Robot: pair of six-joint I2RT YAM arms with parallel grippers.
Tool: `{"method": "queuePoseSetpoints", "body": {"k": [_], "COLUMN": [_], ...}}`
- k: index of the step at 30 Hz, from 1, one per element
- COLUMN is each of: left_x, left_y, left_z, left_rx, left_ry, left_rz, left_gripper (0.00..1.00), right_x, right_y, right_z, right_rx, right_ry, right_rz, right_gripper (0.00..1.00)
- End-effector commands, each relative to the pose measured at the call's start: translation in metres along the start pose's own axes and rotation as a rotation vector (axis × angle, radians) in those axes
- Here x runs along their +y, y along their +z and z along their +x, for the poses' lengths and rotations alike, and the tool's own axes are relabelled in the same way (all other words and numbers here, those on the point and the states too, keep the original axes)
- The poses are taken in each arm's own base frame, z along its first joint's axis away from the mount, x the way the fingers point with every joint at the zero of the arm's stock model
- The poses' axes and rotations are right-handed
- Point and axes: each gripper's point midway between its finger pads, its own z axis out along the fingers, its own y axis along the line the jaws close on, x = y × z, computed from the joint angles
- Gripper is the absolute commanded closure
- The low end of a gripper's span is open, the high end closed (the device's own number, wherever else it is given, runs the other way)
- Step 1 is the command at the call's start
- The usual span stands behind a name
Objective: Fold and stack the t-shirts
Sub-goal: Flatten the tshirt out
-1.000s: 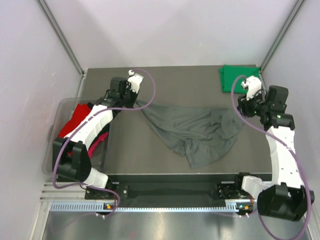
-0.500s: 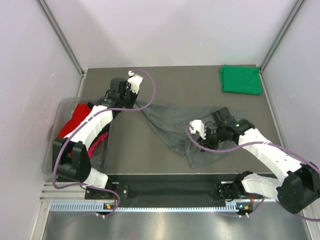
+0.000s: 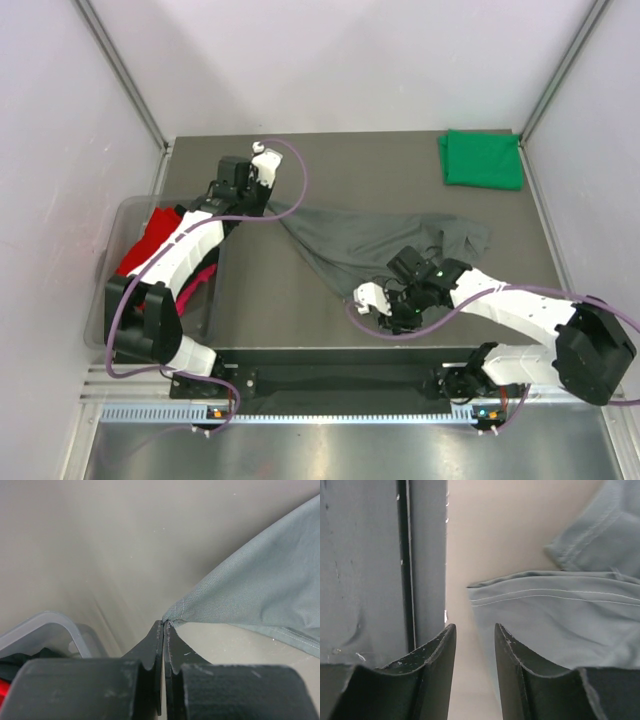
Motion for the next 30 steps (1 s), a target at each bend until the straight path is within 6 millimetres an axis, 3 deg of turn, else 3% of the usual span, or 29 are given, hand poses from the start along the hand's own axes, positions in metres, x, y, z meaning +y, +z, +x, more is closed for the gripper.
{"method": "queuePoseSetpoints", "body": {"k": [1, 18, 30], "left_x": [0.012, 0.020, 0.024], "left_y": [-0.008, -0.012, -0.014], "left_z": [-0.022, -0.020, -0.019], "left_rx": [-0.075, -0.072, -0.079], "left_ry": [0.002, -0.015, -0.040], "left_rz": [-0.040, -0.053, -0.050], "left_gripper": [1.00, 1.00, 1.00], "right_x": [0.002, 0.012, -0.005], "right_y": [0.008, 0.037, 0.050], "right_z": [-0.001, -0.004, 0.005], "right_rx": [0.020, 0.086, 0.148], "right_ry": [-0.064, -0.130, -0.113], "right_rz": [0.003, -0.053, 0.016], "right_gripper": [0.62, 0.61, 0.74]}}
